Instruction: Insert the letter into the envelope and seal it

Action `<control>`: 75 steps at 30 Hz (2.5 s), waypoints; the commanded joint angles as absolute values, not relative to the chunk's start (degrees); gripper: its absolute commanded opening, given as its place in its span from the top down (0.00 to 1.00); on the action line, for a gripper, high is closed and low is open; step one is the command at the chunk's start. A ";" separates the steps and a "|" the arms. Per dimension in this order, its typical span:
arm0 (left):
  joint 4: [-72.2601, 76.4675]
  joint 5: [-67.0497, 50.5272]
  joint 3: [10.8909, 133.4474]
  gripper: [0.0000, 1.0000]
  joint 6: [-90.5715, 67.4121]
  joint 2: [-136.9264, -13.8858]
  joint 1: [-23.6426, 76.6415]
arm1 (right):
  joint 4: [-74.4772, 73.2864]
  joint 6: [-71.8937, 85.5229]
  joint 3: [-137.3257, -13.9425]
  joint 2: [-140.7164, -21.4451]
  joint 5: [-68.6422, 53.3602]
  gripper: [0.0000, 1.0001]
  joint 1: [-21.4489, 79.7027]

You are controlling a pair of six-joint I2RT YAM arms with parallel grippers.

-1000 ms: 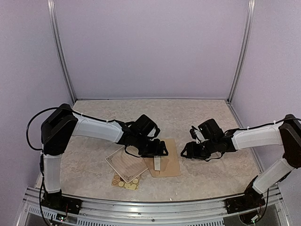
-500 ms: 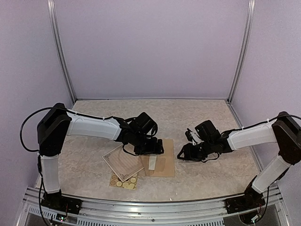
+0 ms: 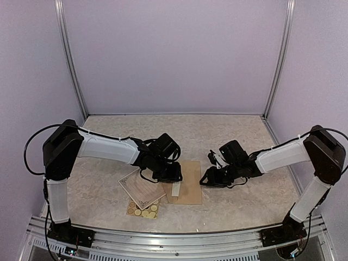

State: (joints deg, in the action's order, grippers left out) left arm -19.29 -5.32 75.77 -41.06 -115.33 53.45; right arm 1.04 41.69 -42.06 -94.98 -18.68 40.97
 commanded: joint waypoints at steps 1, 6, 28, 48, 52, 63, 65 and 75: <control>-18.46 -4.50 74.41 0.57 -40.87 -114.65 53.70 | 2.63 42.41 -43.53 -97.12 -19.37 0.60 42.13; -18.15 -4.47 74.05 0.63 -40.65 -115.51 53.70 | 2.81 42.63 -44.16 -98.43 -19.66 0.60 42.54; -14.38 -7.90 73.03 0.83 -41.48 -117.57 53.78 | 3.78 43.39 -44.97 -101.38 -20.31 0.63 43.47; -7.98 -13.48 74.69 0.85 -42.58 -121.33 54.22 | 1.42 44.30 -43.93 -97.22 -14.07 0.64 43.54; -7.02 -15.05 77.44 0.85 -42.05 -123.48 54.78 | -0.72 45.19 -43.01 -94.20 -9.86 0.64 43.57; -3.45 -17.94 84.16 0.85 -39.46 -127.86 57.51 | -5.43 48.27 -38.89 -83.48 -0.47 0.62 42.68; -2.93 -15.43 83.84 0.84 -38.36 -126.14 57.82 | -6.16 47.52 -38.68 -81.01 1.10 0.60 42.46; -3.60 -2.95 70.15 0.34 -36.47 -103.31 56.00 | -6.28 36.73 -43.23 -77.35 0.09 0.43 42.36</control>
